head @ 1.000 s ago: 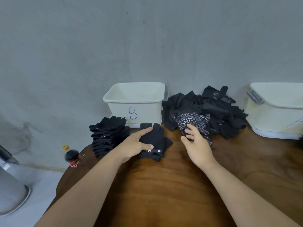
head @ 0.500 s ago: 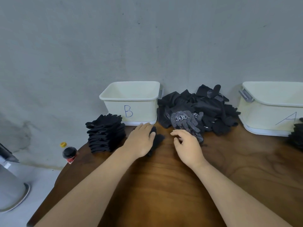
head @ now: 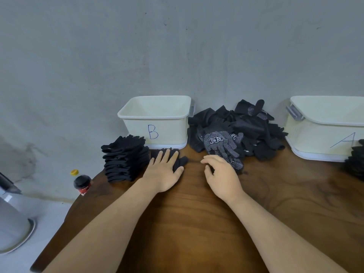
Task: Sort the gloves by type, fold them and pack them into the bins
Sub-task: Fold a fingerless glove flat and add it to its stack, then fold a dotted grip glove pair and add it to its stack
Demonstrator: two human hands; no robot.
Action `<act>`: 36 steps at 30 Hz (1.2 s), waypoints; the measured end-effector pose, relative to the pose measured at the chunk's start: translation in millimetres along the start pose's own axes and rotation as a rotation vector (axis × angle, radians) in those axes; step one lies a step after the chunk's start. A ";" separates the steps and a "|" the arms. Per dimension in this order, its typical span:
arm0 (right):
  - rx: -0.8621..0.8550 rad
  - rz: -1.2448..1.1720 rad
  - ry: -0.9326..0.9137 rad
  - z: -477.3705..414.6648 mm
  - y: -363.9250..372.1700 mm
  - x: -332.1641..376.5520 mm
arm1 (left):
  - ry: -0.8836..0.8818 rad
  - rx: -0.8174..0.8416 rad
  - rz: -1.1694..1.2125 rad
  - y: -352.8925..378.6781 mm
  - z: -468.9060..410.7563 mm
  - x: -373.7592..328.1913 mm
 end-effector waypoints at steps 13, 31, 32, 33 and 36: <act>-0.125 0.180 -0.082 32.4 -45.9 -22.1 | 0.072 -0.097 -0.076 -8.0 10.5 -0.5; 0.193 0.152 -0.054 68.2 -90.6 -64.0 | 0.253 -0.123 0.209 -82.4 -89.2 -141.9; 0.199 0.146 -0.056 67.8 -90.1 -63.9 | 0.215 -0.093 0.202 -81.9 -97.2 -145.1; 0.204 0.138 -0.056 67.1 -89.4 -64.9 | 0.177 -0.065 0.187 -80.6 -103.9 -148.1; 0.211 0.107 -0.046 64.7 -89.9 -69.0 | 0.102 0.005 0.118 -74.3 -119.7 -155.2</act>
Point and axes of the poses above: each hand's wrist, its own z-axis away from the middle knuckle, its own y-axis out of the palm, x = y × z, the point moved 3 cm from there along -z, towards the middle knuckle, and after that the axes turned 1 degree about x, right-handed, at the moved point
